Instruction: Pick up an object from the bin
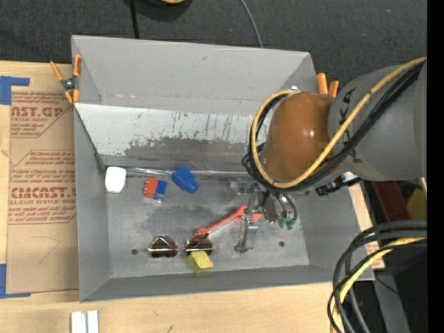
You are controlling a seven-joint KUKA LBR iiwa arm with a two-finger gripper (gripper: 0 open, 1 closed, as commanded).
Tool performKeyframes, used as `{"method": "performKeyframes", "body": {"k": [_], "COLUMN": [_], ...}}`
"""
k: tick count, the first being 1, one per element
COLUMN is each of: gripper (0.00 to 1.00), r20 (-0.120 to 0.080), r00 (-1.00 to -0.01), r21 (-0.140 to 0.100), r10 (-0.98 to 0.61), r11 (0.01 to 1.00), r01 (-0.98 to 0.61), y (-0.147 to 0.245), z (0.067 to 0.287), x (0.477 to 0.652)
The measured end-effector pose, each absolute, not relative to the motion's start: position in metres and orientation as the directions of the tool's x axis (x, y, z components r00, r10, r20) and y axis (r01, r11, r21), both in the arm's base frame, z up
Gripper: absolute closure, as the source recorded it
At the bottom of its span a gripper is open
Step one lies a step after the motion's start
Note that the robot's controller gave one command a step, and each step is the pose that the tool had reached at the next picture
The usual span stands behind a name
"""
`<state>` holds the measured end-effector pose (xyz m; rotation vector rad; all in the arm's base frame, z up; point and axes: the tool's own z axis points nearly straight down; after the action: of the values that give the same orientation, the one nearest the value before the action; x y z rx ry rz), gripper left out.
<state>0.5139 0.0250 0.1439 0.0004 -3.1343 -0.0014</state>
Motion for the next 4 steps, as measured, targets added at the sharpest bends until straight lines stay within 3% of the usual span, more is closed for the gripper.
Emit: {"method": "performKeyframes", "body": {"k": [1, 2, 3, 4], "gripper": [0.0, 0.0, 1.0, 1.0], "r20": [0.0, -0.005, -0.001, -0.001], "r00": [-1.0, -0.998, -0.966, -0.966], "r21": [0.001, 0.001, 0.002, 0.002], "r10": [0.0, -0.067, -0.26, -0.26], "r11": [1.0, 0.998, 0.966, 0.966], "r01": [0.0, -0.067, -0.26, -0.26], "y": [0.025, 0.009, -0.01, -0.01], "z": [0.148, 0.122, 0.07, 0.07], "x": [0.516, 0.514, 0.525, 0.525]}}
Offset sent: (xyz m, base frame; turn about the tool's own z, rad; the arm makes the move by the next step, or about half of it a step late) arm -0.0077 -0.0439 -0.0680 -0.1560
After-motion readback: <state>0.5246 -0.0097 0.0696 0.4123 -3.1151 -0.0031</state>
